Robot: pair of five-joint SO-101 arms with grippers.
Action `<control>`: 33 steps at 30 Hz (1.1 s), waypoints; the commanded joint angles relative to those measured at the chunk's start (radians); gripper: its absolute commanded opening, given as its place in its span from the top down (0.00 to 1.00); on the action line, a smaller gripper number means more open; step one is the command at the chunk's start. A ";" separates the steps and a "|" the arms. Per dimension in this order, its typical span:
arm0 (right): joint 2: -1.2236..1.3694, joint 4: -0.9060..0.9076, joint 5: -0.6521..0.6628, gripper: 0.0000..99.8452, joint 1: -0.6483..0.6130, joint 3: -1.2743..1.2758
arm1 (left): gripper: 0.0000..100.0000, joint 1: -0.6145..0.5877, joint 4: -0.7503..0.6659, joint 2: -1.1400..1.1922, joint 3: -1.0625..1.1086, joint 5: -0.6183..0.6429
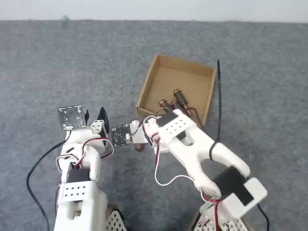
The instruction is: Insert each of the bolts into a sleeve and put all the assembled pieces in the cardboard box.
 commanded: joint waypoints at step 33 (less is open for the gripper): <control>0.249 0.168 -0.310 0.99 0.067 -0.292 | 0.84 -0.003 -0.026 0.003 -0.054 0.009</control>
